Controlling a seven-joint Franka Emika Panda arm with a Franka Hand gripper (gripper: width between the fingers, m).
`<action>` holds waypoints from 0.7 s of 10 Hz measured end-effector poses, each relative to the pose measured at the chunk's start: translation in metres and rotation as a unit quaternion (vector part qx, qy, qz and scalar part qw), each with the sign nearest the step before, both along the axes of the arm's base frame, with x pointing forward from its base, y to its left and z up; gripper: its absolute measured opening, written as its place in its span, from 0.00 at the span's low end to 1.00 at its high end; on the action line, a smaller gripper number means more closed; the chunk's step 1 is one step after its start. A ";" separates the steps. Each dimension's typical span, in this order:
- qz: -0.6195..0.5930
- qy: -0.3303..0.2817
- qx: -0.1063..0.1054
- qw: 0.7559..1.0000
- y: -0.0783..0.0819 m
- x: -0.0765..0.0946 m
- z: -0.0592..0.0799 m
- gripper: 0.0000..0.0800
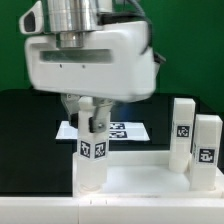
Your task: Assemble desk
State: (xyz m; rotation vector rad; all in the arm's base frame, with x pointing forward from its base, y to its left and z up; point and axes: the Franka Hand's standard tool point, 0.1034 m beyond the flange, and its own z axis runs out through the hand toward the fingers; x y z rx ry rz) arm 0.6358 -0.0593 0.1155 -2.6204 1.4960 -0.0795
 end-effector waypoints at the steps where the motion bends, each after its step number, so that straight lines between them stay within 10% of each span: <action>1: -0.047 -0.003 0.021 0.999 -0.006 -0.002 -0.001 0.36; 5: -0.147 0.010 0.030 0.989 -0.005 -0.003 -0.001 0.36; 7: -0.337 0.032 0.065 0.939 0.002 -0.004 -0.001 0.36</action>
Offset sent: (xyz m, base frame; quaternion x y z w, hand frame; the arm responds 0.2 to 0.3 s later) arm 0.0000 0.0000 0.0000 0.0000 0.0000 0.1938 0.9810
